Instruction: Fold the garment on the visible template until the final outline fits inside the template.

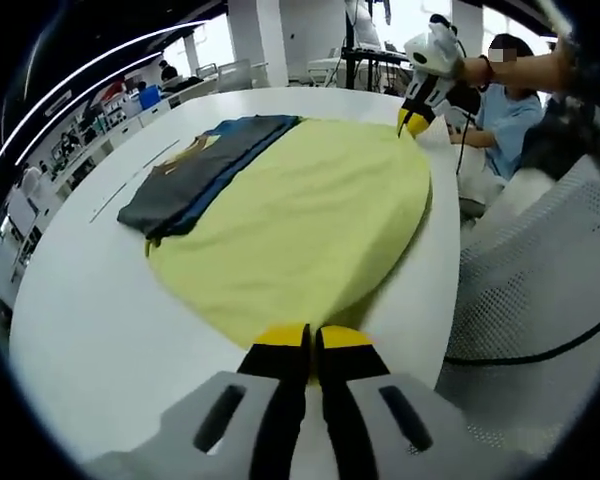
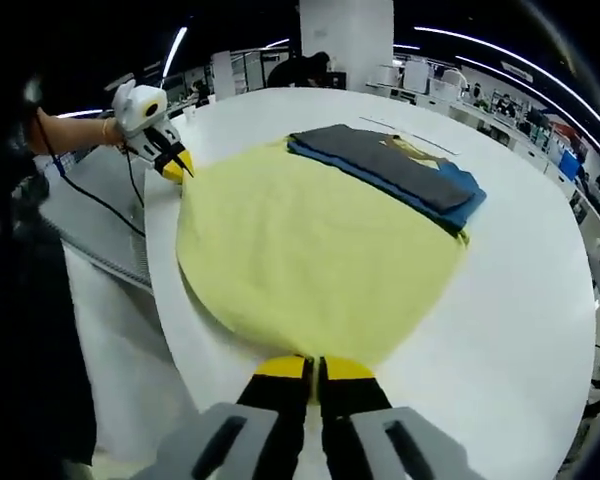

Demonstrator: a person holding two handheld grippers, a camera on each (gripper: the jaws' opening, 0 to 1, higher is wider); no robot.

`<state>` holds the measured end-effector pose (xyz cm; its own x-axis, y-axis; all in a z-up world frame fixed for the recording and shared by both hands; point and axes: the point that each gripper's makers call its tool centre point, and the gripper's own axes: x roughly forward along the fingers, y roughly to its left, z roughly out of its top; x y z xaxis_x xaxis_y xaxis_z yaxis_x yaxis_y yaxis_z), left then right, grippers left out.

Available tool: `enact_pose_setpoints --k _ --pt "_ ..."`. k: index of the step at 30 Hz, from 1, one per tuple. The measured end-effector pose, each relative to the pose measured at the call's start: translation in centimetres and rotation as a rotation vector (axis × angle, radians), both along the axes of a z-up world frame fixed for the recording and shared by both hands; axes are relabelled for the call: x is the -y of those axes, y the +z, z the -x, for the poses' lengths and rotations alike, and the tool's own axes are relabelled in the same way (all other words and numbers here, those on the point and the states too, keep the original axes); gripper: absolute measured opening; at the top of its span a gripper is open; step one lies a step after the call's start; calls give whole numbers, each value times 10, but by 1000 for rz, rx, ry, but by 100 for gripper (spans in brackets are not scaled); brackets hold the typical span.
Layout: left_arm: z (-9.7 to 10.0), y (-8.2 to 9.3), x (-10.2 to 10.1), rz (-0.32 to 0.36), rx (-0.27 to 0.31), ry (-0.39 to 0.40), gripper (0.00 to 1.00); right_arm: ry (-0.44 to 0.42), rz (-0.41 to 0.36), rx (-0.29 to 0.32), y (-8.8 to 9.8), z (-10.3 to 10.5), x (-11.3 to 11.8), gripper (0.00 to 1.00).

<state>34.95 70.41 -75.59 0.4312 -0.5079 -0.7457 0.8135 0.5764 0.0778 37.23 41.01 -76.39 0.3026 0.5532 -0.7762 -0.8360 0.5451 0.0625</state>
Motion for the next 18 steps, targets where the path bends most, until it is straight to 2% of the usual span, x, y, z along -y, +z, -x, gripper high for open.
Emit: enact_pose_setpoints --k 2,13,18 --pt "0 2 -2 -3 7 35 0 -12 -21 -14 2 4 -1 0" --pt "23 7 2 5 3 45 0 -23 -49 -30 8 29 1 0" --pt "37 8 3 15 -17 46 0 -20 -48 -35 9 39 2 0"
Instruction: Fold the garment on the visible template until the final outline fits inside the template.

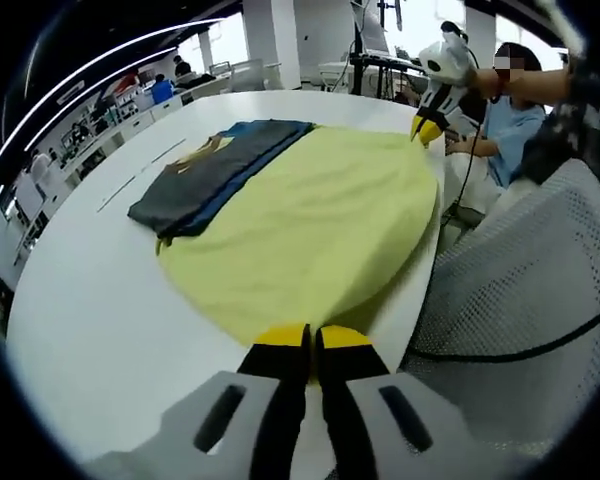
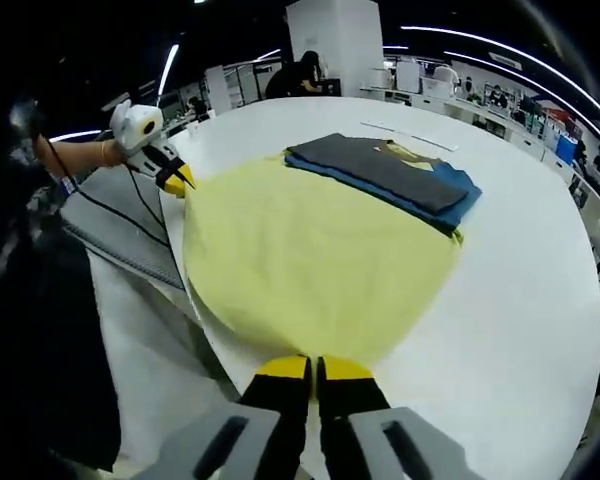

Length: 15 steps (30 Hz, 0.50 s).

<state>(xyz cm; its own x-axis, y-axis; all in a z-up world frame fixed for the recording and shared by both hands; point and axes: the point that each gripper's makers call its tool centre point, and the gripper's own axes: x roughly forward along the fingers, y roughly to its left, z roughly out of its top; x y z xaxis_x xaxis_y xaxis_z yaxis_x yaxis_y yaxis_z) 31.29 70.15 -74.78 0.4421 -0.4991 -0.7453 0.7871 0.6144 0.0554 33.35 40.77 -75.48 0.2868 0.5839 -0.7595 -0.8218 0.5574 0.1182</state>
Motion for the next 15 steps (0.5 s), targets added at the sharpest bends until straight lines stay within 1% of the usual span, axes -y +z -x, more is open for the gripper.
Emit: enact_pose_setpoints --k 4,8,13,15 --pt "10 -2 1 -8 -11 -9 0 -4 -1 -9 0 9 2 0" --pt "18 2 2 -6 -18 -13 0 -1 0 -17 2 18 2 0" --pt "27 9 3 -33 3 -31 0 15 0 -11 6 27 1 0" --pt "30 13 4 -22 4 -36 0 16 3 -12 7 31 2 0"
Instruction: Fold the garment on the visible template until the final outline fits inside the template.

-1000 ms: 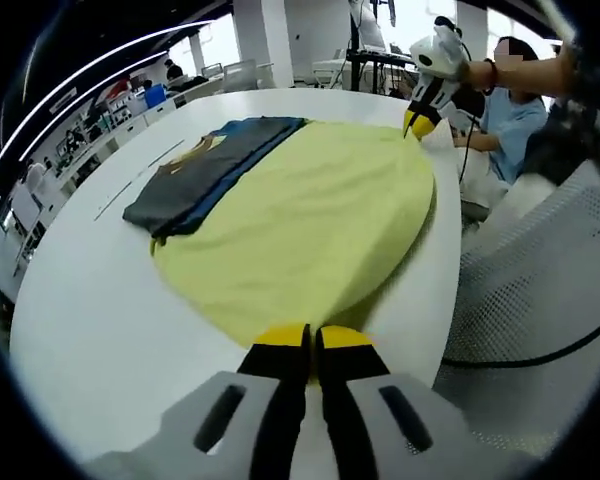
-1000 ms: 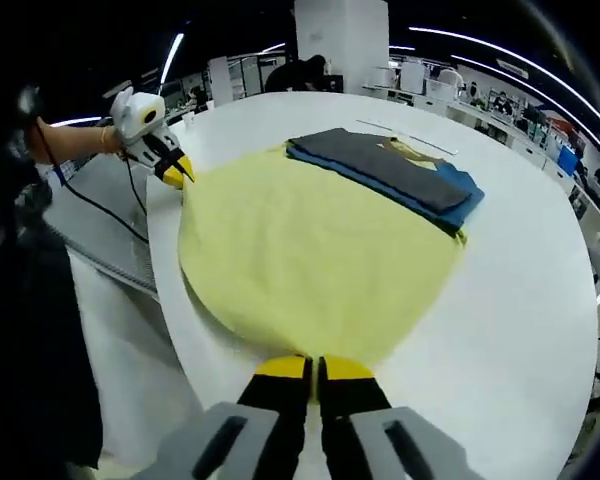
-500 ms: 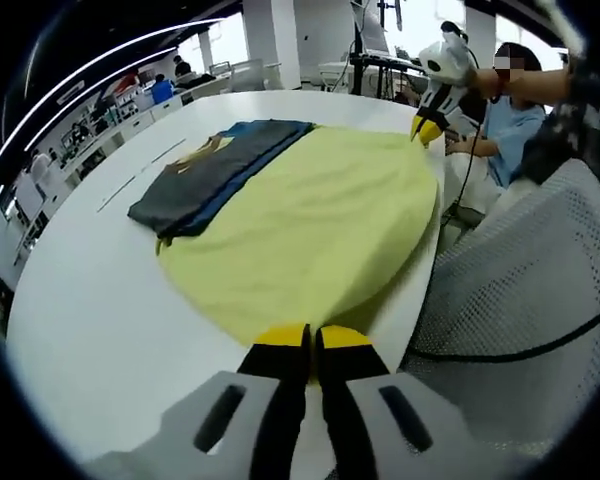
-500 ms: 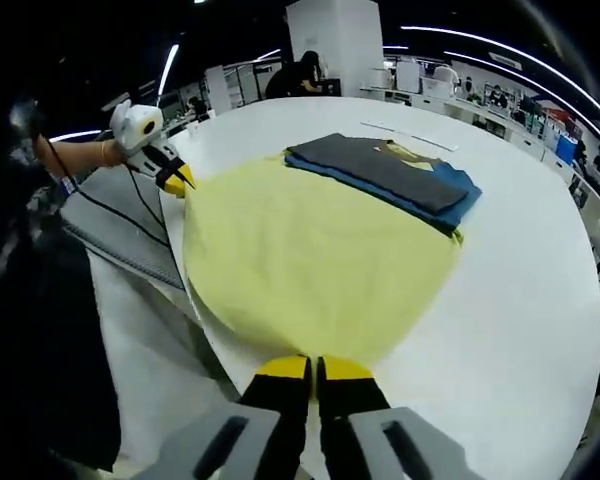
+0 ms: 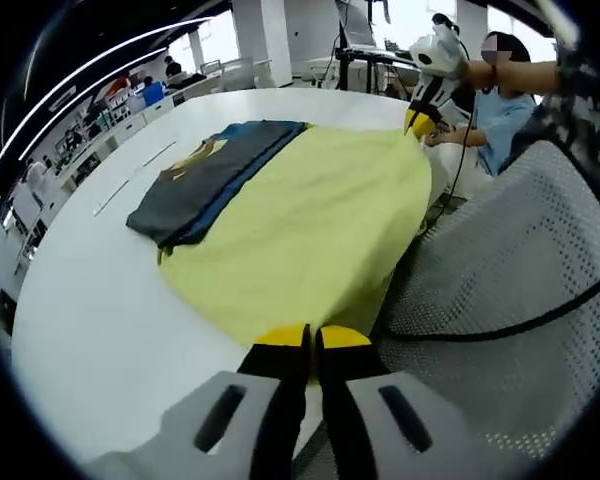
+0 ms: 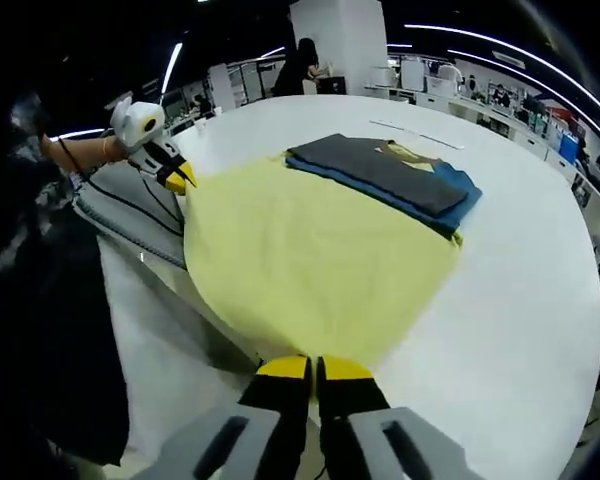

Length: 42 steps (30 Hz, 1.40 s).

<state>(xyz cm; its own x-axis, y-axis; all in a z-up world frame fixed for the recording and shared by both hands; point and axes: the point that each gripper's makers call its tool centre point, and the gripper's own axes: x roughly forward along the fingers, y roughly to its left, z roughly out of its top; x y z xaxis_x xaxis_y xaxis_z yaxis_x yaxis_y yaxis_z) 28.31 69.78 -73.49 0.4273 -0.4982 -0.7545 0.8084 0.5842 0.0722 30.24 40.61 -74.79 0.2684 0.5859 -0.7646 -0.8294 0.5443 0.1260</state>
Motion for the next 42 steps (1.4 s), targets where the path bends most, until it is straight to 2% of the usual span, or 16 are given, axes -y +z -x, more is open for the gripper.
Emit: enact_pose_setpoints --k 9,16,20,27,42 --pt "19 3 -1 22 -51 -12 0 45 24 -11 11 17 -1 0" --pt "18 16 1 31 -69 -8 0 43 15 8 27 8 0 0" --pt "9 23 0 2 -59 21 0 40 12 33 34 -1 0 0" --pt "-15 42 -2 7 -5 66 0 46 28 81 45 -18 2 0" --pt "-68 79 -13 43 116 188 0 43 28 212 85 -70 -1 0"
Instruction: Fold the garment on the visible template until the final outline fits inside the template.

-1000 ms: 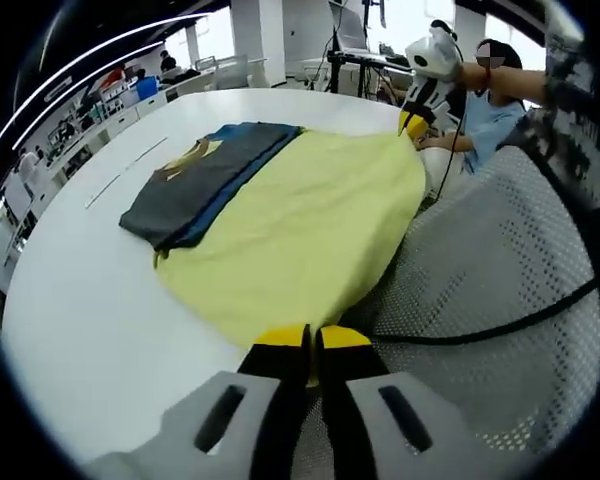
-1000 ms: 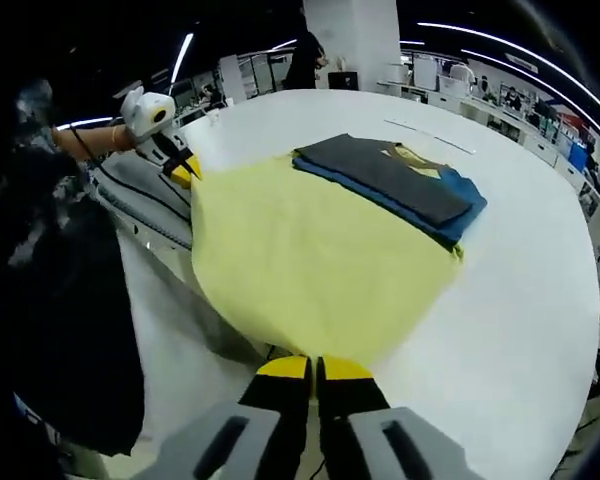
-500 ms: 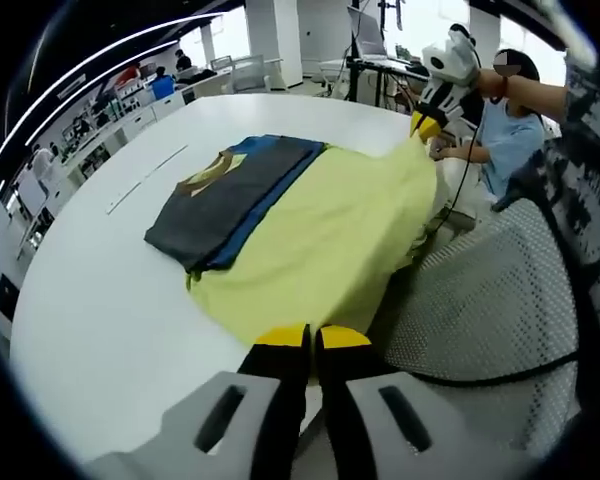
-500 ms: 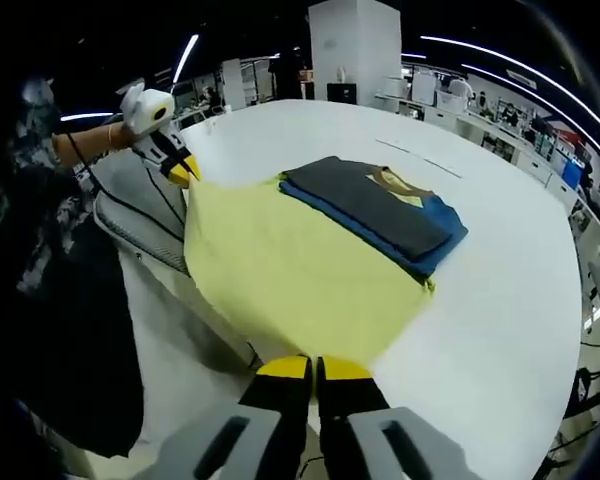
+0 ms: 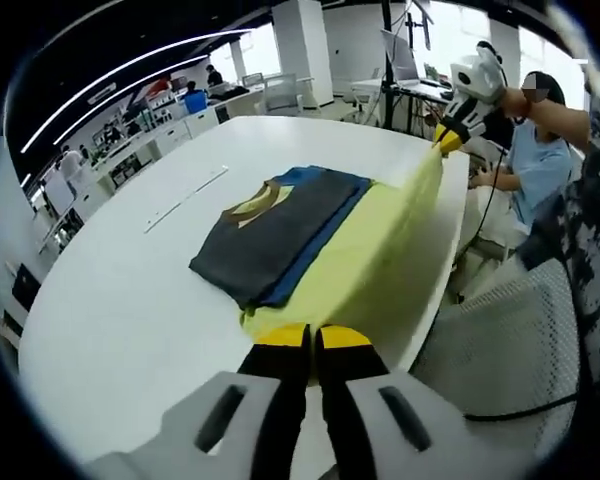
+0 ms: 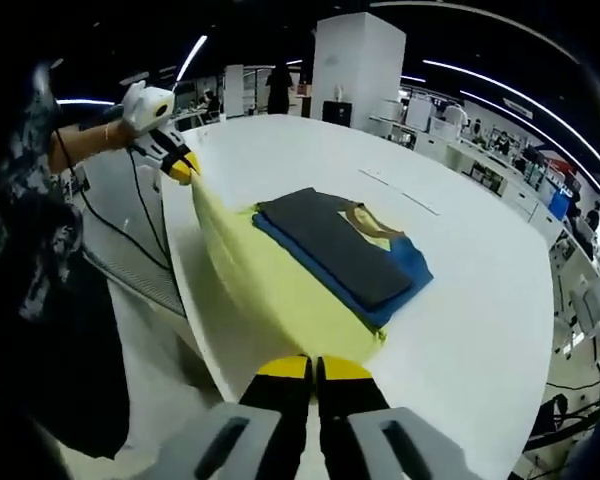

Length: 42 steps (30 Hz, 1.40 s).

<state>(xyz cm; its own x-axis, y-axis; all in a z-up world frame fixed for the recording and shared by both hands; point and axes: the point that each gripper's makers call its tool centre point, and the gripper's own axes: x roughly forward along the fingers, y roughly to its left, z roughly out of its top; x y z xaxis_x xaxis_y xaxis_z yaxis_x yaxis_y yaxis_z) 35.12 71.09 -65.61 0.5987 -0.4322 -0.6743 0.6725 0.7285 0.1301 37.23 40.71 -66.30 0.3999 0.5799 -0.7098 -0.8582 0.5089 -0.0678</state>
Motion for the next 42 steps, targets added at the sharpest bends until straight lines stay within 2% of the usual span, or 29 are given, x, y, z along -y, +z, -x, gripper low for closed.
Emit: enact_pose_setpoints --k 7,10,13,17,21,28,35,37,42 --pt "-25 15 -2 12 58 37 0 4 8 57 14 -29 -2 0" --pt "-35 19 -5 -42 93 38 0 6 1 75 19 -40 -5 0" --pt "-46 23 -5 -44 120 25 0 -3 13 93 22 -49 -5 0" --pt "-59 26 -7 -47 136 51 0 -45 16 106 23 -60 -6 0" --pt "-74 30 -8 -92 177 58 0 -96 7 127 26 -75 -8 0" --pt "-105 41 -12 -26 200 121 0 -178 -1 167 36 -104 -9 0" --pt "-131 51 -18 8 231 160 0 -181 19 226 51 -132 -16 0" --pt "-138 53 -19 12 251 159 0 -182 23 230 52 -139 -17 0" --pt "-153 49 -25 24 249 187 0 -193 11 231 50 -154 -21 0"
